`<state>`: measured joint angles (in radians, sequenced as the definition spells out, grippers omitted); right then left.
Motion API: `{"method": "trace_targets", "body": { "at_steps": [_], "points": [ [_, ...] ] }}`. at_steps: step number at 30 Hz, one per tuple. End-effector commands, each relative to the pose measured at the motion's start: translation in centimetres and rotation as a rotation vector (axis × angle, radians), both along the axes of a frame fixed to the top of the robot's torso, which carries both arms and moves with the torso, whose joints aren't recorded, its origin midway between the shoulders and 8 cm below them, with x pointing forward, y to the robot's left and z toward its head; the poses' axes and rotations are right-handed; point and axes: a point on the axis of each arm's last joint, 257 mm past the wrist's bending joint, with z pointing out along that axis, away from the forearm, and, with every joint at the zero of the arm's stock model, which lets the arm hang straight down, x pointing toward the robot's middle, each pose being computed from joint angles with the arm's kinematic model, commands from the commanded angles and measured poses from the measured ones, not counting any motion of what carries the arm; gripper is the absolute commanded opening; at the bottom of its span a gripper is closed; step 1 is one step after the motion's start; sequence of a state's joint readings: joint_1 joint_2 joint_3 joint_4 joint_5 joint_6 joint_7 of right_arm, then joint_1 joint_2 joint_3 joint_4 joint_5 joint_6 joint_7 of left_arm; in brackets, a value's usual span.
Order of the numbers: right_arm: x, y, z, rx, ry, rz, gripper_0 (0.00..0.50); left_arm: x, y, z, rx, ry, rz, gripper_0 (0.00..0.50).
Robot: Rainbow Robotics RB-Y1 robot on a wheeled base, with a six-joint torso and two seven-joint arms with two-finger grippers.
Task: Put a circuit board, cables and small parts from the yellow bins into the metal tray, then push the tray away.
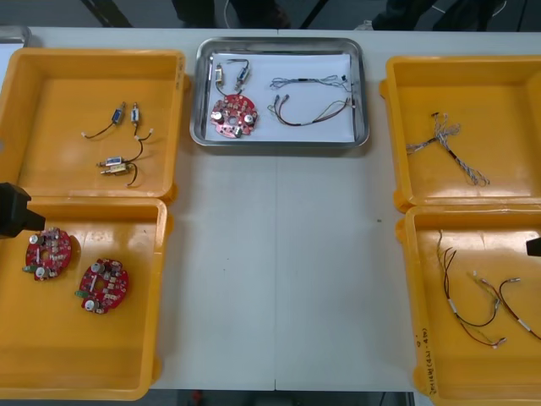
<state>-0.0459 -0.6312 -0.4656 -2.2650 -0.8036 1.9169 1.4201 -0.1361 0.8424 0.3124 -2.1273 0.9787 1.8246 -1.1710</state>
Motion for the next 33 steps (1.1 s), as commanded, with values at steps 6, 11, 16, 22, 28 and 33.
{"method": "trace_targets", "body": {
  "at_steps": [6, 11, 16, 22, 28, 33],
  "points": [
    [-0.67, -1.93, 0.64, -0.018, 0.001, -0.053, 0.5, -0.14, 1.38, 1.41, 0.071, -0.033, -0.053, 0.5],
    [-0.71, -1.94, 0.54, -0.013, 0.004, -0.067, 0.5, -0.14, 1.38, 1.41, 0.071, -0.033, -0.053, 0.5],
    [-0.74, -2.13, 0.42, -0.012, 0.006, -0.089, 0.5, -0.14, 1.38, 1.41, 0.071, -0.033, -0.053, 0.5],
    [-0.72, -2.3, 0.29, -0.012, 0.008, -0.113, 0.5, -0.14, 1.38, 1.41, 0.071, -0.033, -0.053, 0.5],
    [-0.73, -2.1, 0.13, -0.012, 0.013, -0.109, 0.5, -0.14, 1.38, 1.41, 0.071, -0.033, -0.053, 0.5],
    [-0.73, -2.1, 0.13, -0.012, 0.013, -0.109, 0.5, -0.14, 1.38, 1.41, 0.071, -0.033, -0.053, 0.5]
  ]
}}
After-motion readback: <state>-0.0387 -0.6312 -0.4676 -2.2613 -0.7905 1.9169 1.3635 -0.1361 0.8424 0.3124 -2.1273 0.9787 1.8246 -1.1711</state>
